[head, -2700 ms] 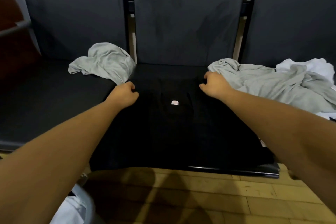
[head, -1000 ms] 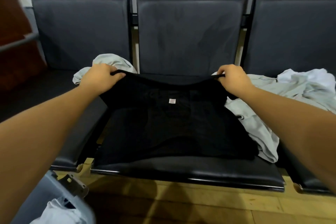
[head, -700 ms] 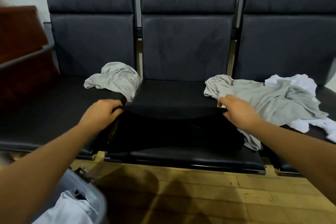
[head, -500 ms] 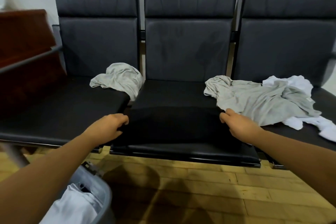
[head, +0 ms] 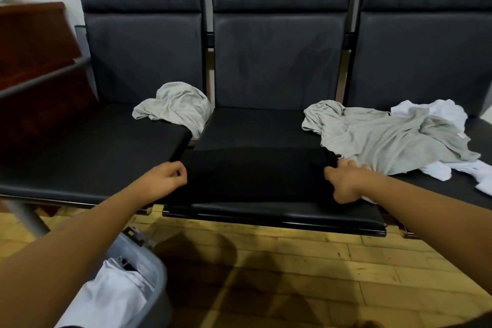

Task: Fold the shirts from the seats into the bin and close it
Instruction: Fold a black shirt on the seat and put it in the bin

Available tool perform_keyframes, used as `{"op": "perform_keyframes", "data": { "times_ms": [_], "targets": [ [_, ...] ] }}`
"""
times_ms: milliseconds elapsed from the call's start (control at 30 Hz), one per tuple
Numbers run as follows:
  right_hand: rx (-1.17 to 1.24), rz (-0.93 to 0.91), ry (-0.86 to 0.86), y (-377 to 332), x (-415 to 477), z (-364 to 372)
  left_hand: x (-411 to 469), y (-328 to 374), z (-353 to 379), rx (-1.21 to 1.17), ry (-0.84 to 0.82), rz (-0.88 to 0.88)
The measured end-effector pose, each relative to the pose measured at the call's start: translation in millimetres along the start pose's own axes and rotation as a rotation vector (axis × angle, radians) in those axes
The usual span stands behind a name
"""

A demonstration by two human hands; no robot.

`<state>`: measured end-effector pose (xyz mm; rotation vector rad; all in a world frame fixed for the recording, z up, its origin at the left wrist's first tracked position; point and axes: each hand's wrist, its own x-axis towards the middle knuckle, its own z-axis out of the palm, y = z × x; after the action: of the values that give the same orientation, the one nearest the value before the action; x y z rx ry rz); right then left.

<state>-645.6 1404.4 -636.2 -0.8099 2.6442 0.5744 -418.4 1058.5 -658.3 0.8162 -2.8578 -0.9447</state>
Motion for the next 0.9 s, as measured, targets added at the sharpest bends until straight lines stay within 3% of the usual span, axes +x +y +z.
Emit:
{"op": "perform_keyframes", "data": {
  "times_ms": [33, 100, 167, 200, 300, 433, 633, 833, 900],
  "targets": [
    [0.094, -0.027, 0.025, -11, -1, -5, 5, 0, 5, -0.008, 0.11, -0.064],
    [0.282, -0.09, 0.259, -36, 0, -7, 16, 3, 15, 0.003, 0.23, -0.214],
    [0.467, -0.146, 0.466, -62, 2, -2, 24, 8, 22, -0.062, 0.234, -0.328],
    [0.533, -0.172, 0.489, -73, 5, 2, 29, 9, 25, -0.117, 0.216, -0.365],
    [0.551, -0.212, 0.393, -95, 17, 11, 35, 16, 30, -0.159, 0.164, -0.422],
    [0.438, -0.221, 0.265, -96, 32, 29, 40, 15, 35, 0.095, 0.13, -0.467],
    [0.401, -0.207, 0.234, -84, 38, 41, 37, 15, 34, 0.099, 0.135, -0.468],
    [0.389, -0.207, 0.23, -84, 38, 42, 31, 23, 28, -0.037, 0.132, -0.413],
    [0.396, -0.211, 0.219, -85, 38, 41, 25, 27, 22, -0.273, 0.136, -0.456]
  ]
}}
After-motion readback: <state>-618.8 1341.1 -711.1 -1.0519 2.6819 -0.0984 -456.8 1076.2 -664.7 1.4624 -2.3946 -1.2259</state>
